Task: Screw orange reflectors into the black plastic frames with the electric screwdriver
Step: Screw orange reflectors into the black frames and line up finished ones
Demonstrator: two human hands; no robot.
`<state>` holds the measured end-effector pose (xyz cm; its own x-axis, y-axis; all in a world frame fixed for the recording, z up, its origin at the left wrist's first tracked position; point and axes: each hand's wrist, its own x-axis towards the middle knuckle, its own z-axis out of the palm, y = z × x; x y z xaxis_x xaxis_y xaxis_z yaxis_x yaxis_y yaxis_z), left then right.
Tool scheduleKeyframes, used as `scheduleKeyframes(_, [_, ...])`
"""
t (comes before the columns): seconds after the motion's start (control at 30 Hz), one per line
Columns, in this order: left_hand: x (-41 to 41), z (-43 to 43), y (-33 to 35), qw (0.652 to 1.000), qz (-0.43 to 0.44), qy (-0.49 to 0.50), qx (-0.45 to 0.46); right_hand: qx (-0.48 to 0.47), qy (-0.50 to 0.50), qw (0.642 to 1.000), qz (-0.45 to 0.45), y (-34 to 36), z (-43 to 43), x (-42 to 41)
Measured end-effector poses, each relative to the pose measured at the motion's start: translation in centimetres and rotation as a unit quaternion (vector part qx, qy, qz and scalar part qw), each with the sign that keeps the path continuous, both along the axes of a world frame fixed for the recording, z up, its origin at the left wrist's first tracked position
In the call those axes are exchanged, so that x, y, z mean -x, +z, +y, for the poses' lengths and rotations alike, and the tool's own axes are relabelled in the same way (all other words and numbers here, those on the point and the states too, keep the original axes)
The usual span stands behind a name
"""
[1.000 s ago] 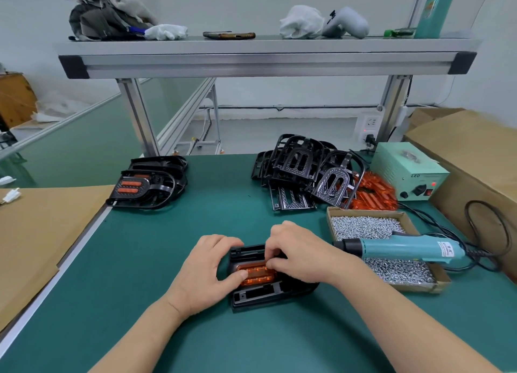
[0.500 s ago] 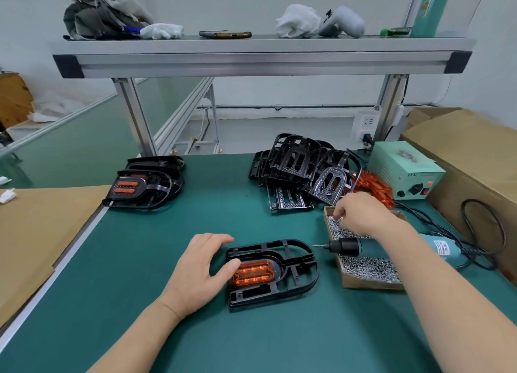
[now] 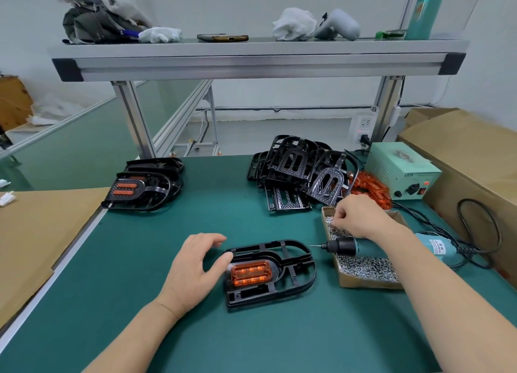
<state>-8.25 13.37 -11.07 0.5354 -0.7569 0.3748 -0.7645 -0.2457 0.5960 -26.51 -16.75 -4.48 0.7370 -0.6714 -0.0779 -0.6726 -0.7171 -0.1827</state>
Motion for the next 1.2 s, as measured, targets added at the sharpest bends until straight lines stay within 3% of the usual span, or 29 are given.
scheduleKeyframes(0.37, [1.4, -1.2, 1.2, 0.999, 0.031, 0.02, 0.032, -0.022, -0.017, 0.998, -0.06, -0.4, -0.8, 0.6])
scheduleKeyframes(0.53, [2.9, -2.2, 2.0, 0.994, 0.096, 0.01, 0.047, -0.035, -0.018, 0.984, -0.174, 0.5, 0.9, 0.2])
scheduleKeyframes(0.63, [3.8, -3.2, 2.6, 0.989, 0.134, 0.003, 0.059, -0.073, 0.024, 0.967, -0.244, 1.4, 3.7, -0.6])
scheduleKeyframes(0.87, [5.1, -5.0, 3.9, 0.979, 0.179, 0.011, 0.1, -0.185, 0.09, 0.93, -0.304, 1.0, 9.8, -3.1])
scheduleKeyframes(1.2, [4.8, -4.4, 3.2, 0.959, 0.246, 0.042, 0.135, -0.281, 0.068, 0.905, -0.311, -0.8, 12.4, -4.3])
